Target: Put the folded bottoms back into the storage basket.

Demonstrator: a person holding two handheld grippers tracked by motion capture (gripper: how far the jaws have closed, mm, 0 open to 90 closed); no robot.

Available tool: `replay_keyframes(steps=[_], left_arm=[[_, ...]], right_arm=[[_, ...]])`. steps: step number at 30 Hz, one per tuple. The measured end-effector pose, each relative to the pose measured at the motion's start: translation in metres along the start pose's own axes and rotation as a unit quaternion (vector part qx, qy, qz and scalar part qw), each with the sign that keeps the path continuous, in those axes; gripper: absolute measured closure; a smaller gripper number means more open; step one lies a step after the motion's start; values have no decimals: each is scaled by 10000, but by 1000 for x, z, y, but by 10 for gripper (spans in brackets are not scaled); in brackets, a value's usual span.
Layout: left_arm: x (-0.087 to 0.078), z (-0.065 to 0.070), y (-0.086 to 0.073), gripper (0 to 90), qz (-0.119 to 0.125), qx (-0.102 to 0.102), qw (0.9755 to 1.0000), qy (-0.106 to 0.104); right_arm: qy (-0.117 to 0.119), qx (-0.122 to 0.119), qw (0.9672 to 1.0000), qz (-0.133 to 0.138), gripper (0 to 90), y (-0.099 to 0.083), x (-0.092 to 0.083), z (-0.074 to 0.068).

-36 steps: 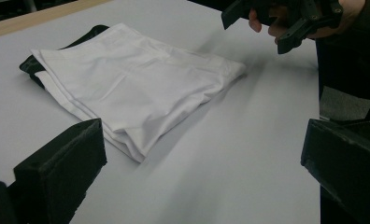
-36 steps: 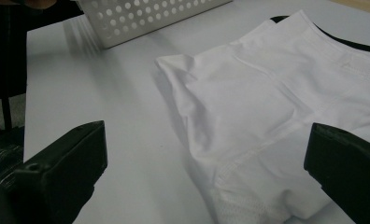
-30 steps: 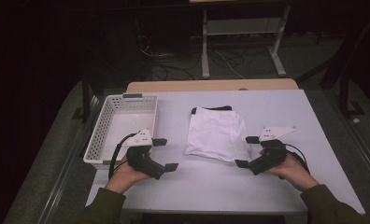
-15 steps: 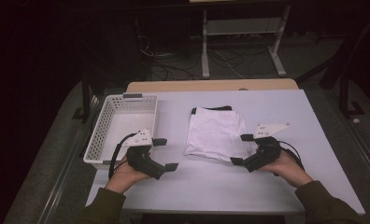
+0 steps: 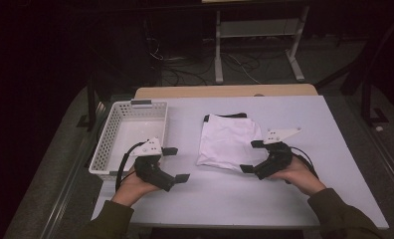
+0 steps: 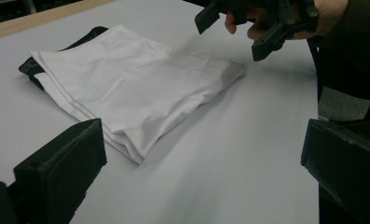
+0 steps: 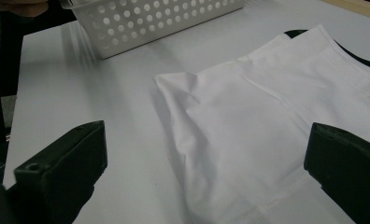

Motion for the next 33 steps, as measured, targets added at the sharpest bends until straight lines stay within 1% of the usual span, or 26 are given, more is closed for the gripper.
replay_keyframes(steps=[10, 18, 21, 24, 25, 27, 31, 32, 33], left_arm=[[0, 0, 0, 0, 14, -8, 10000, -8], [0, 0, 0, 0, 27, -18, 10000, -18], [1, 0, 1, 0, 24, -5, 10000, -21], [1, 1, 1, 0, 20, -4, 10000, -36], [1, 1, 1, 0, 21, -4, 10000, -36], [1, 1, 1, 0, 32, -7, 10000, -39], [1, 1, 1, 0, 37, -1, 10000, -44], [1, 1, 1, 0, 35, -4, 10000, -45], [1, 1, 1, 0, 35, -4, 10000, -45]], right_arm=[[63, -62, 9999, -75, 0, 3, 10, 1], [127, -115, 9998, -111, 50, 8, 19, 2], [177, -120, 9997, -112, 149, 9, 23, 3], [195, -91, 9997, -152, 156, 10, 26, 5], [206, -88, 9995, -222, 165, 10, 28, 5], [167, -106, 9993, -310, 207, 11, 31, 7], [177, -124, 9993, -303, 264, 11, 33, 9], [162, -121, 9991, -360, 298, 10, 34, 9], [184, -128, 9989, -410, 314, 9, 35, 8]])
Point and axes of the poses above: each handheld gripper's, and its own axes: x roughly forward along the jaws, y roughly out of its top, z roughly to its right, the point moved 1 cm from there along x, roughly forward along the jaws, and after that the axes turned 5 degrees about z, right-handed, at the moved point
